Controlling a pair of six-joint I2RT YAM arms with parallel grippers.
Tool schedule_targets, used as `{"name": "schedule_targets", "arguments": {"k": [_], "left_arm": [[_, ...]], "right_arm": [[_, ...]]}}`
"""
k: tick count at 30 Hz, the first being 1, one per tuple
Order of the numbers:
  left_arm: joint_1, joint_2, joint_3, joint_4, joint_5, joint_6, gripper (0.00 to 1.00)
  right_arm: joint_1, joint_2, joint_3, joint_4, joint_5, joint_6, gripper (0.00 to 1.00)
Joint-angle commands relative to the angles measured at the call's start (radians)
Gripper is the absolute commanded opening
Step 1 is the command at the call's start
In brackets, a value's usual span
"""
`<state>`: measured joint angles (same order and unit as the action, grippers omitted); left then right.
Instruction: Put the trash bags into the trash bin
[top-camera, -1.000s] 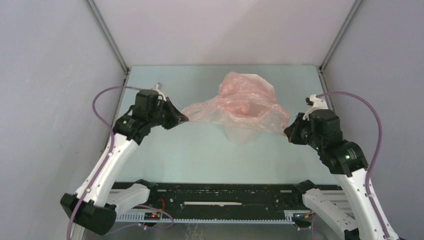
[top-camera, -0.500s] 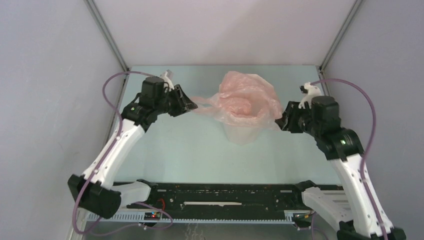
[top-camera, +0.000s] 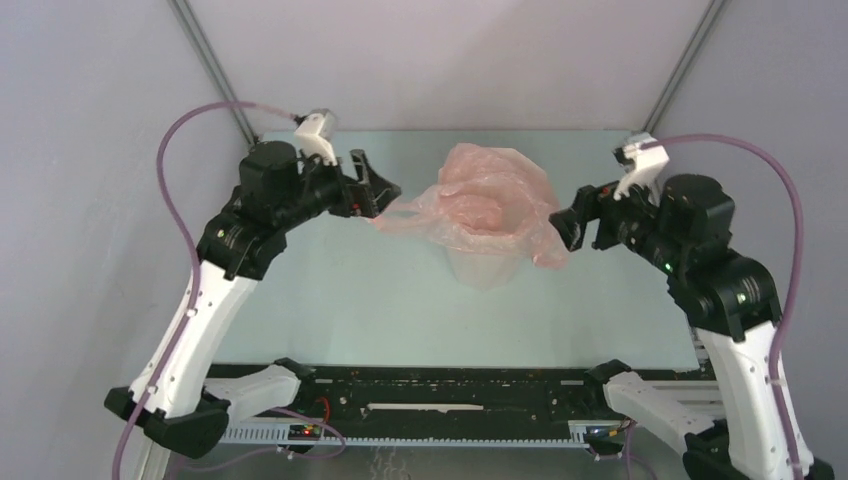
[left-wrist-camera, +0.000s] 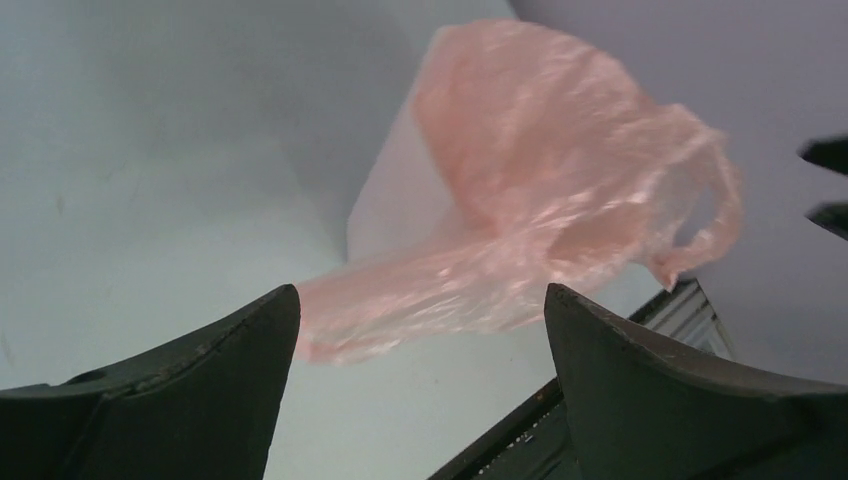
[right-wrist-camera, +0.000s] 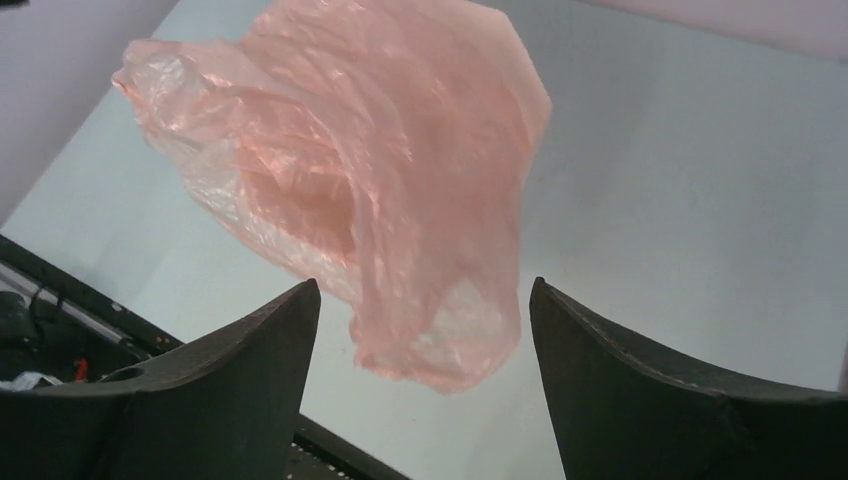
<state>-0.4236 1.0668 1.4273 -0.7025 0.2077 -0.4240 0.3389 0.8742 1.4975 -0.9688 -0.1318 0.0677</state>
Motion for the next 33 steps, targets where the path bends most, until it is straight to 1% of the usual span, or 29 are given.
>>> {"name": "schedule_targets", "arguments": {"k": [1, 4, 6, 8, 10, 11, 12, 14, 17, 19, 21, 22, 25, 27, 30, 33], "left_arm": [[-0.15, 0.127, 0.124, 0.044, 0.021, 0.207, 0.98], [-0.217, 0.212, 0.173, -0.002, -0.022, 0.305, 0.98], [-0.222, 0.235, 0.18, -0.013, -0.047, 0.314, 0.97], [-0.222, 0.244, 0.163, -0.007, -0.067, 0.312, 0.95], [-0.221, 0.259, 0.153, -0.008, -0.072, 0.302, 0.91], [-0.222, 0.267, 0.155, -0.01, -0.078, 0.291, 0.88], [-0.222, 0.274, 0.158, -0.011, -0.081, 0.278, 0.86], [-0.221, 0.281, 0.16, -0.002, -0.083, 0.254, 0.79], [-0.218, 0.289, 0.168, -0.004, -0.088, 0.228, 0.65], [-0.208, 0.297, 0.175, -0.023, -0.089, 0.213, 0.55], [-0.193, 0.295, 0.17, -0.033, -0.077, 0.195, 0.46], [-0.187, 0.292, 0.165, -0.034, -0.071, 0.189, 0.43], [-0.18, 0.277, 0.156, -0.023, -0.07, 0.17, 0.35], [-0.176, 0.273, 0.155, 0.0, -0.063, 0.152, 0.32], [-0.169, 0.288, 0.16, 0.045, -0.047, 0.114, 0.28], [-0.155, 0.326, 0.181, 0.077, -0.023, 0.062, 0.15]], "right_arm": [[0.143, 0.129, 0.093, 0.027, 0.142, -0.152, 0.86], [0.286, 0.185, 0.126, 0.011, 0.333, -0.217, 0.86], [0.368, 0.208, 0.121, 0.008, 0.453, -0.245, 0.86], [0.42, 0.228, 0.104, 0.021, 0.583, -0.241, 0.85], [0.434, 0.254, 0.099, 0.03, 0.667, -0.228, 0.8], [0.435, 0.259, 0.093, 0.044, 0.685, -0.229, 0.77], [0.433, 0.257, 0.08, 0.069, 0.691, -0.236, 0.72], [0.426, 0.252, 0.063, 0.119, 0.661, -0.251, 0.57], [0.379, 0.257, 0.072, 0.165, 0.58, -0.246, 0.41], [0.312, 0.273, 0.1, 0.163, 0.476, -0.214, 0.25], [0.236, 0.298, 0.135, 0.145, 0.367, -0.17, 0.06], [0.203, 0.309, 0.152, 0.138, 0.329, -0.149, 0.0], [0.101, 0.352, 0.19, 0.122, 0.178, -0.101, 0.0], [0.059, 0.399, 0.238, 0.09, 0.093, -0.081, 0.0], [0.002, 0.474, 0.3, 0.046, 0.036, -0.062, 0.0], [-0.049, 0.555, 0.359, 0.009, -0.029, -0.009, 0.0]]}}
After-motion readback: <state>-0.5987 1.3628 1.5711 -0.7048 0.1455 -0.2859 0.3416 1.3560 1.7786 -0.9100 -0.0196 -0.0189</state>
